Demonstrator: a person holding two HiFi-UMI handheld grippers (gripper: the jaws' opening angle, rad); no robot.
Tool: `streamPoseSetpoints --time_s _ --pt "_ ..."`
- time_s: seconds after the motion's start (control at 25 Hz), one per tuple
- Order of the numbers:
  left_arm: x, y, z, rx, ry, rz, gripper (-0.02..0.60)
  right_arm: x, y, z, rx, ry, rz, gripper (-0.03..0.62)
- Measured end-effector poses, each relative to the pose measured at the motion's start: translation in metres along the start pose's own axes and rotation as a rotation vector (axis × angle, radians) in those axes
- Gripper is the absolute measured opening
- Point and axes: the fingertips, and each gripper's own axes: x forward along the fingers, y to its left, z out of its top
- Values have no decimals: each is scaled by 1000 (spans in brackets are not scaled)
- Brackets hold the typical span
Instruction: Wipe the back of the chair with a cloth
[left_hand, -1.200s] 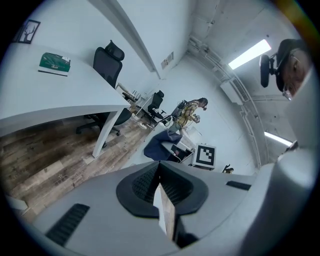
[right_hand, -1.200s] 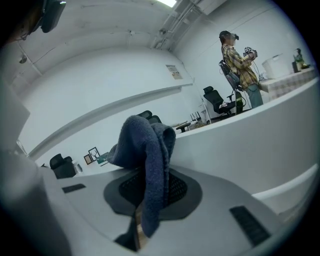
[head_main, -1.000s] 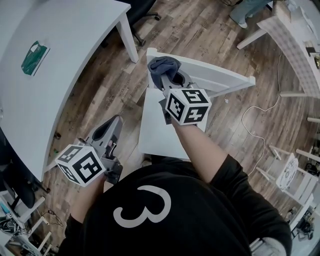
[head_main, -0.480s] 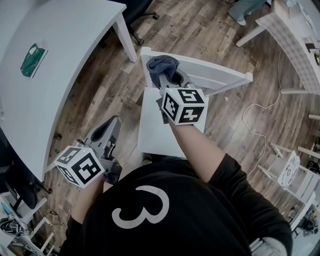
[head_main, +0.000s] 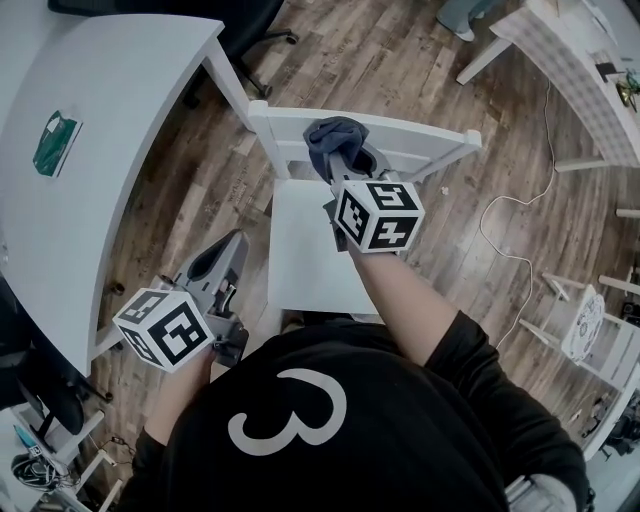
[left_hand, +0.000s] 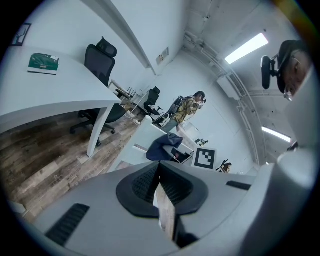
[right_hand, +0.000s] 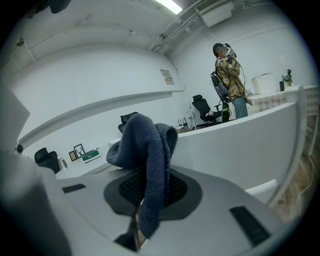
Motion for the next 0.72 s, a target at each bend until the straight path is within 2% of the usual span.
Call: streamPoseSetpoints --time_s 0.72 --pt "52 -52 -11 60 69 -114 14 -66 -101 11 38 -32 -147 51"
